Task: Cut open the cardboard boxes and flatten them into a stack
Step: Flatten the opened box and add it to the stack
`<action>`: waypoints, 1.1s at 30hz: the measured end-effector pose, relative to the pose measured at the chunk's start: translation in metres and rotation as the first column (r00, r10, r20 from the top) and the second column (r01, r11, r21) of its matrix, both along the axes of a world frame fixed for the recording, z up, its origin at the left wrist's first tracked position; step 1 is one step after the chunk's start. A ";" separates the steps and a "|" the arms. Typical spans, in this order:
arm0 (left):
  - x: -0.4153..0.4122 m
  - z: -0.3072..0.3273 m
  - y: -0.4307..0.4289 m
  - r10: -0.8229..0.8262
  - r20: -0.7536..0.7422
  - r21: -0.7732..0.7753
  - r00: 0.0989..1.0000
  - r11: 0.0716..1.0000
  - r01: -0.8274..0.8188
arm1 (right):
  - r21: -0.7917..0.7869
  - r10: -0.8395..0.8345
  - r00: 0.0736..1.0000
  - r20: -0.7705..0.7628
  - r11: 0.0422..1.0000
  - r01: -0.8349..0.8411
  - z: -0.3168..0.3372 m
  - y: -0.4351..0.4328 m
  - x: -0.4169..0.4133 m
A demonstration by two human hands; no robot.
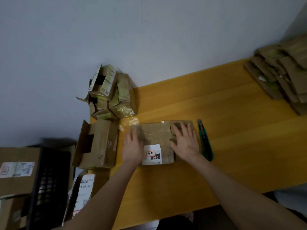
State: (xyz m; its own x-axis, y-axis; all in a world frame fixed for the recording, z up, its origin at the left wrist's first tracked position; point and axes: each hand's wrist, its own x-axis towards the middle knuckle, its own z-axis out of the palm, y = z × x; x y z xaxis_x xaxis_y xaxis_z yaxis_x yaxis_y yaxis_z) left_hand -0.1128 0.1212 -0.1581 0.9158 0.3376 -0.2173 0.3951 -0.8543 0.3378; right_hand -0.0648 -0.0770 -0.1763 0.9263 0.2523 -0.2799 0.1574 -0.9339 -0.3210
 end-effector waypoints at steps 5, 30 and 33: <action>0.017 -0.030 -0.010 -0.347 -0.115 0.171 0.931 0.916 0.363 | -0.128 0.165 0.986 0.003 0.978 -0.163 -0.026 0.018 0.014; 0.006 -0.084 -0.013 -0.282 -0.101 0.261 0.954 0.918 0.299 | -0.232 0.163 0.986 -0.026 0.959 -0.164 -0.068 0.025 0.011; -0.016 -0.082 -0.018 -0.244 -0.084 0.247 0.966 0.934 0.258 | -0.228 0.177 0.983 -0.045 0.956 -0.183 -0.065 0.022 -0.008</action>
State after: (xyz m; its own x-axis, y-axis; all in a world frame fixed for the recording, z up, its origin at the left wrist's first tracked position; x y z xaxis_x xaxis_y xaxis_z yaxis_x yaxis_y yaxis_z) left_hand -0.1283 0.1028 -0.2405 0.9679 0.1481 -0.2032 0.1676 -0.9824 0.0822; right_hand -0.0729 -0.0553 -0.2414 0.8637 0.3403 -0.3719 0.3245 -0.9399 -0.1064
